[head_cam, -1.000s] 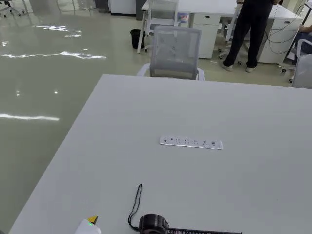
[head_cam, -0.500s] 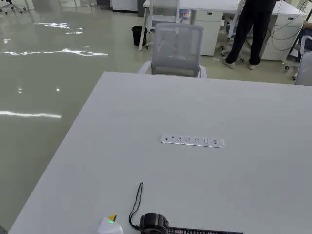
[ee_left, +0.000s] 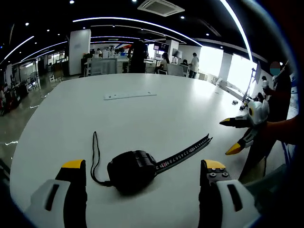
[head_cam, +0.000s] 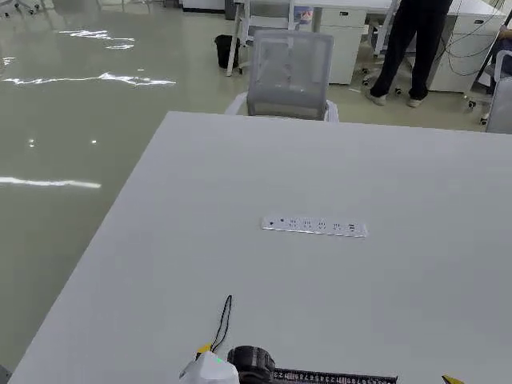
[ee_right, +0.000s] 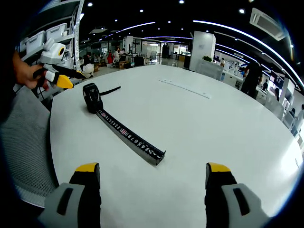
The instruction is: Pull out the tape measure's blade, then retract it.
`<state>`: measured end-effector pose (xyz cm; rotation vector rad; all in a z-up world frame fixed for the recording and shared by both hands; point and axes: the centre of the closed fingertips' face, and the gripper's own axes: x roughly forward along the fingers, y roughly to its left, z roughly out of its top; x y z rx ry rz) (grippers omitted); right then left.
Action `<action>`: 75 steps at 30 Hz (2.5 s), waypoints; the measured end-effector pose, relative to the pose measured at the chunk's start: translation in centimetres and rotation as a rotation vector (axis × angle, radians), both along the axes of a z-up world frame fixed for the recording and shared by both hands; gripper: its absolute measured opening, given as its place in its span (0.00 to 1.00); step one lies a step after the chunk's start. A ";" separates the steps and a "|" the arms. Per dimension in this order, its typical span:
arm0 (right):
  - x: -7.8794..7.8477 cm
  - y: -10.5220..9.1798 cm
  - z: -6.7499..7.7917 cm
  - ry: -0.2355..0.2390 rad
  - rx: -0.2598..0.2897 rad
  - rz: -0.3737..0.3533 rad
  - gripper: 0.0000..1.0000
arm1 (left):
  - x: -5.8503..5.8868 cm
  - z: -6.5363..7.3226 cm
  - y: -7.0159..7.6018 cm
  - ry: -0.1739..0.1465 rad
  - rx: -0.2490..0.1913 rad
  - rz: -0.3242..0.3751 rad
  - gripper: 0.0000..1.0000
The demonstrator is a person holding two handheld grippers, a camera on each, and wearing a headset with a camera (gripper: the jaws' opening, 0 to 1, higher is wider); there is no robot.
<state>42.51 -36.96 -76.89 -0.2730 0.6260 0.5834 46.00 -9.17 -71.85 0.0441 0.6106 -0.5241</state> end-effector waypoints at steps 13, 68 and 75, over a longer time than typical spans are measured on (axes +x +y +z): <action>1.9 0.8 -0.7 0.019 -0.032 0.069 0.85 | 1.2 -1.4 0.7 0.027 -0.004 0.094 0.99; 3.2 1.6 -4.2 0.212 -0.143 0.317 0.16 | 2.8 -5.6 0.3 0.143 -0.054 0.193 0.90; 3.2 1.5 -4.2 0.208 -0.135 0.298 0.16 | 2.9 -6.1 0.4 0.141 -0.041 0.213 0.87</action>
